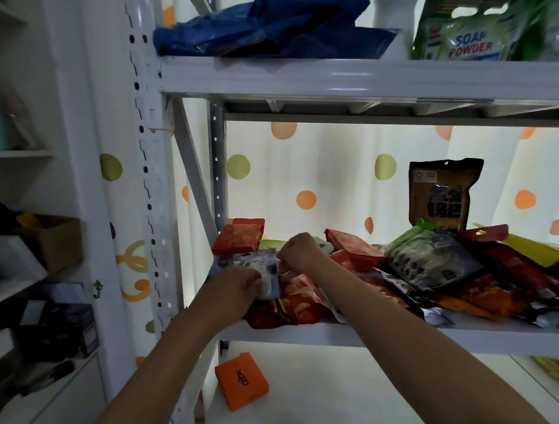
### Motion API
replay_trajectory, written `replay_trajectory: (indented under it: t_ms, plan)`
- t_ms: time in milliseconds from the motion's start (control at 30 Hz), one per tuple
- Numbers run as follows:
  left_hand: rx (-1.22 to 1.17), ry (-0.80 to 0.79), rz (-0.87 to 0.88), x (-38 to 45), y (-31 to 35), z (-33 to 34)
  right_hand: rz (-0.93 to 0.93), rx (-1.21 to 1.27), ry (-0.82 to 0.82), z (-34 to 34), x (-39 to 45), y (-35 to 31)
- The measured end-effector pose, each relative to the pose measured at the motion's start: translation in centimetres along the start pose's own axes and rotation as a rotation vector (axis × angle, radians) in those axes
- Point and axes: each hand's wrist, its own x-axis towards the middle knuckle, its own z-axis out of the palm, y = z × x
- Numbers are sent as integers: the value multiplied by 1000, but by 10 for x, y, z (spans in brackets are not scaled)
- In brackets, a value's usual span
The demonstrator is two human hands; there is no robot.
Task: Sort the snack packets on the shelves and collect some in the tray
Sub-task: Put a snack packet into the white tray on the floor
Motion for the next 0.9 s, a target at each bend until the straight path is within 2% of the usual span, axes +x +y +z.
replay_trajectory:
  t_ms: [67,133,300,367,567,900]
  plan:
    - [48,2,39,1,-3,5,-34,-120,129,-15,5,10]
    - [93,22,75,0,-1,6,-72,-366,166,-29,6,26]
    - [131,79,148,4,11,7,-75,-668,-81,-36,15,60]
    - [159,61,167,8,10,8,-64,-711,-137,-34,24,71]
    - [267,-8,208,5,-6,13,-116,-859,-225,-38,12,49]
    - [137,16,267,0,-27,9,-147,-1025,-214,-31,18,45]
